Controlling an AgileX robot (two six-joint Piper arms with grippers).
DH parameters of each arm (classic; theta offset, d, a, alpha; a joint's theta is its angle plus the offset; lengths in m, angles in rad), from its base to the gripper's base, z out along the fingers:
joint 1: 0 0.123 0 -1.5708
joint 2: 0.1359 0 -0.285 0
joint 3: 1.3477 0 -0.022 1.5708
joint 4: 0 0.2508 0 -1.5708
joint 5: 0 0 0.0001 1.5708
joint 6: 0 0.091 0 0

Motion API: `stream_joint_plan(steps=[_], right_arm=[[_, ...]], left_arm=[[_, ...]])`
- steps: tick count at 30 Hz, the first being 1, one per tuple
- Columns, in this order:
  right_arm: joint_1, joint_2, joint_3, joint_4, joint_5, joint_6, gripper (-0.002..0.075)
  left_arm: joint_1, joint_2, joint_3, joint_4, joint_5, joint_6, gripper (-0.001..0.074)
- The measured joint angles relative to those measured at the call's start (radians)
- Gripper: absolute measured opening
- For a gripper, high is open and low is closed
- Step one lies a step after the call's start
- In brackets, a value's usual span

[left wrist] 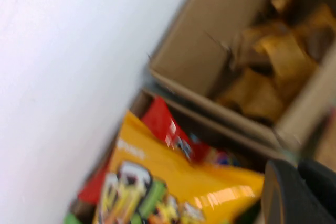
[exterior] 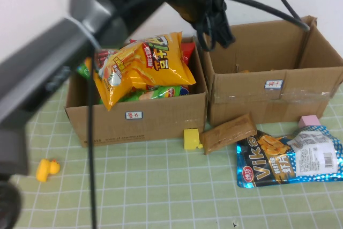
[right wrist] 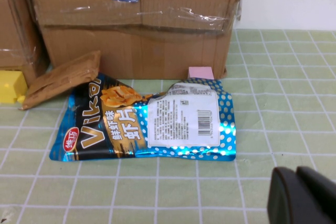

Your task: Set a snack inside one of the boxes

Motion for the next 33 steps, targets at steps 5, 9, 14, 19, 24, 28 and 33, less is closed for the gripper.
stream_joint_plan(steps=[5, 9, 14, 19, 24, 28, 33], right_arm=[[0.0, 0.0, 0.0, 0.0, 0.0, 0.0, -0.0002], [0.0, 0.0, 0.0, 0.0, 0.0, 0.0, -0.0002], [0.0, 0.0, 0.0, 0.0, 0.0, 0.0, -0.0002], [0.0, 0.0, 0.0, 0.0, 0.0, 0.0, -0.0002], [0.0, 0.0, 0.0, 0.0, 0.0, 0.0, -0.0002], [0.0, 0.0, 0.0, 0.0, 0.0, 0.0, -0.0002], [0.0, 0.0, 0.0, 0.0, 0.0, 0.0, -0.0002]], left_arm=[[-0.002, -0.09, 0.0, -0.106, 0.208, 0.094, 0.0004], [-0.002, -0.2, 0.084, -0.256, 0.252, 0.175, 0.0], [-0.012, -0.426, 0.39, -0.333, 0.11, 0.19, 0.0], [-0.012, -0.686, 0.763, -0.326, -0.11, 0.125, 0.0], [-0.012, -0.943, 1.166, -0.28, -0.372, -0.012, 0.0], [-0.012, -1.072, 1.307, -0.267, -0.429, -0.078, 0.0], [-0.012, -1.155, 1.383, -0.294, -0.402, -0.112, 0.0]])
